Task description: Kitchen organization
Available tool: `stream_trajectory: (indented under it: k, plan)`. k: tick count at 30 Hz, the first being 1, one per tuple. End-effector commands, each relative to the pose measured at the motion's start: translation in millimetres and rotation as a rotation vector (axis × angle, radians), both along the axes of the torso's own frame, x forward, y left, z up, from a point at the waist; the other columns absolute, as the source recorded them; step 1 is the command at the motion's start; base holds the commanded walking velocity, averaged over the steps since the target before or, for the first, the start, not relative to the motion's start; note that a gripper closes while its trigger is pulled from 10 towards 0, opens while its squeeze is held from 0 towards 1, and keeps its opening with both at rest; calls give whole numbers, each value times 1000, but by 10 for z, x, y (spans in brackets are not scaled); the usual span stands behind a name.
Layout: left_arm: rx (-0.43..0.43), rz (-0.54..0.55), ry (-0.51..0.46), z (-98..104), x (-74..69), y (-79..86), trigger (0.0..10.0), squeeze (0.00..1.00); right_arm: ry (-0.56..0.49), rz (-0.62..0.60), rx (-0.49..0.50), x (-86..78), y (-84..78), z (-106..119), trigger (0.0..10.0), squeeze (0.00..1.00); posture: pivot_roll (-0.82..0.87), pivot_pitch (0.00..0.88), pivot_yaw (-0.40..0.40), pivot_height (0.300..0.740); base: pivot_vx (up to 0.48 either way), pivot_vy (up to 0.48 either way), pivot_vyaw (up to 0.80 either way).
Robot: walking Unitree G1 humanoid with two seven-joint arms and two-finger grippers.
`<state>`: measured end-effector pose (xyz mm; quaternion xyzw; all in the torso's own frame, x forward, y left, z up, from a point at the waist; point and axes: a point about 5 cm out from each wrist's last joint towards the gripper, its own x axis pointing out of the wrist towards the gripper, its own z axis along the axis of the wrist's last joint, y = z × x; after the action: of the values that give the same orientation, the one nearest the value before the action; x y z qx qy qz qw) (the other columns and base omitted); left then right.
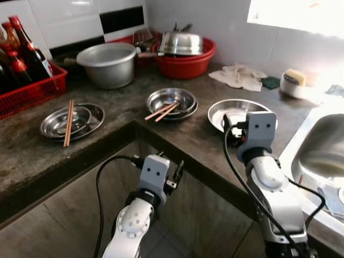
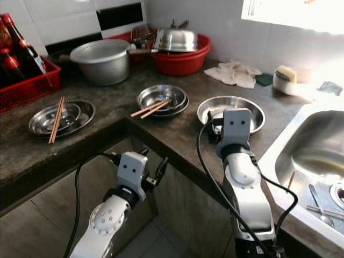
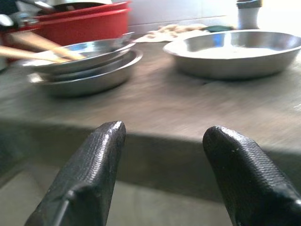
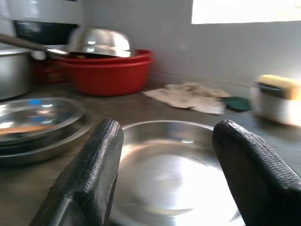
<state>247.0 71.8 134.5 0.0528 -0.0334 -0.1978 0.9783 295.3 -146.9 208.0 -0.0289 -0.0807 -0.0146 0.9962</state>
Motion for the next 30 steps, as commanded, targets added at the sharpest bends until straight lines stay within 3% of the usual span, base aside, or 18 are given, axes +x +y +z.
stream_trajectory:
  k: [1, 6, 12, 13, 14, 15, 19, 20, 24, 25, 27, 30]
  plan:
    - [2, 0, 11, -9, 2, -11, 10000, 0, 3, -15, 0, 14, -37, 29, 10000, 0, 106, 13, -8, 740, 0, 0, 0]
    - [-2, 1, 13, -12, -7, -10, 10000, 0, 2, -22, -6, 39, -56, 53, 10000, 0, 105, 15, -7, 740, 0, 0, 0]
    - [-7, -1, 15, -14, -13, -17, 10000, 0, 73, -56, -9, 124, -136, 38, 10000, 0, 104, 18, -8, 740, 0, 0, 0]
    - [-6, -4, 17, -17, -17, -20, 10000, 0, 88, -69, -19, 147, -165, 33, 10000, 698, 105, 18, -8, 740, 0, 0, 0]
    - [-6, -6, 18, -19, -20, -22, 10000, 0, 99, -79, -27, 161, -187, 31, 10000, 698, 105, 18, -8, 740, 0, 0, 0]
    - [-9, -10, 19, -20, -24, -24, 10000, 0, 114, -88, -38, 175, -207, 26, 10000, 1000, 107, 18, -8, 740, 0, 0, 0]
    - [-13, -27, 32, -37, -51, -41, 10000, 0, 206, -169, -41, 271, -332, 2, 10000, 988, 109, 17, -12, 740, 0, 0, 0]
    - [-14, -31, 35, -41, -56, -46, 10000, 0, 221, -189, -37, 293, -360, 6, 10000, 0, 108, 18, -12, 740, 0, 0, 0]
    - [-18, -41, 42, -53, -74, -65, 10000, 0, 309, -267, 2, 382, -471, 0, 10000, 0, 111, 15, -15, 740, 0, 0, 0]
    - [-23, -42, 88, -85, -75, -69, 10000, 0, 333, -286, 60, 399, -499, -2, 10000, 0, 110, 12, -15, 740, 0, 0, 0]
    - [-27, -42, 122, -110, -77, -70, 10000, 0, 340, -289, 85, 414, -515, 3, 10000, 0, 110, 11, -15, 740, 0, 0, 0]
    - [-23, -49, 23, -82, -51, -69, 10000, 0, 381, -276, 118, 516, -600, 59, 10000, 0, 110, 9, -18, 740, 0, 0, 0]
